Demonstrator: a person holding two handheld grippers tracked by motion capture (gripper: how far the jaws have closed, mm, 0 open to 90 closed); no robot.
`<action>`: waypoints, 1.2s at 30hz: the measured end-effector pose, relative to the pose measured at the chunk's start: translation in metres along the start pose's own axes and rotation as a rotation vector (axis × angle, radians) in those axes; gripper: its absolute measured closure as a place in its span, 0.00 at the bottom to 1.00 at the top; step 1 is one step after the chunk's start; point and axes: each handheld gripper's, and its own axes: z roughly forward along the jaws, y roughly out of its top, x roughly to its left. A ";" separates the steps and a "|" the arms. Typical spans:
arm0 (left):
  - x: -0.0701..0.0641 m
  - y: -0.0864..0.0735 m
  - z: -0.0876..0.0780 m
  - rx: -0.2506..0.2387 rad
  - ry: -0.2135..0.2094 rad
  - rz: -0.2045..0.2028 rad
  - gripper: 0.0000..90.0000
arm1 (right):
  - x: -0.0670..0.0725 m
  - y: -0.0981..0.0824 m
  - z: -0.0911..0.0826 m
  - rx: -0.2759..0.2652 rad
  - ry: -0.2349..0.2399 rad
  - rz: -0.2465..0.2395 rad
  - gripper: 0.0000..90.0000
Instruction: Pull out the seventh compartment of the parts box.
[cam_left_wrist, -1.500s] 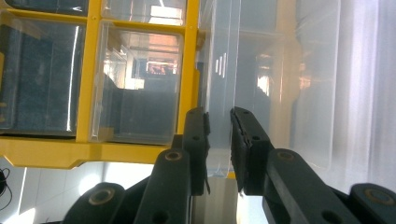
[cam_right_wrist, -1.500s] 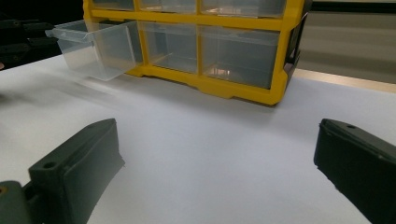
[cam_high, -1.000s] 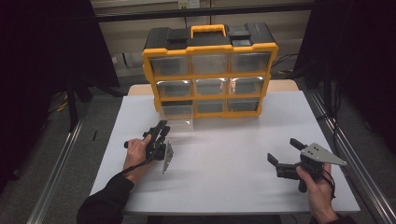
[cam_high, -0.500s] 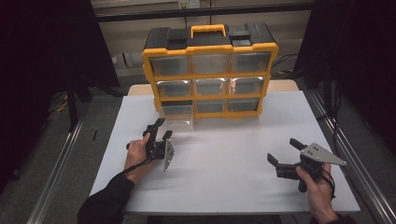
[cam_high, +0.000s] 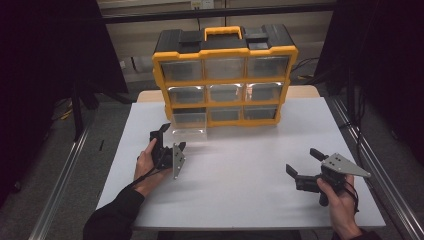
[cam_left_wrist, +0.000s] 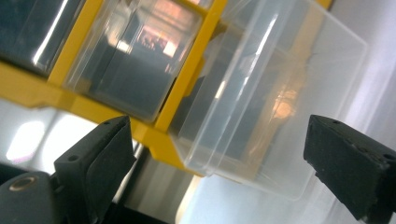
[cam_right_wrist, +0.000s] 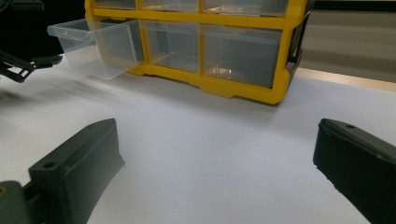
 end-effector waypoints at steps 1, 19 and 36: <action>0.000 0.000 0.000 0.000 0.000 0.000 0.10 | 0.000 0.000 0.000 0.000 0.000 0.000 0.00; 0.029 -0.012 0.004 0.080 -0.067 -0.553 0.09 | -0.003 -0.001 0.002 0.004 0.002 0.011 0.00; 0.035 -0.012 0.000 0.107 -0.209 -0.946 0.06 | -0.001 0.000 0.001 0.009 0.004 0.004 0.01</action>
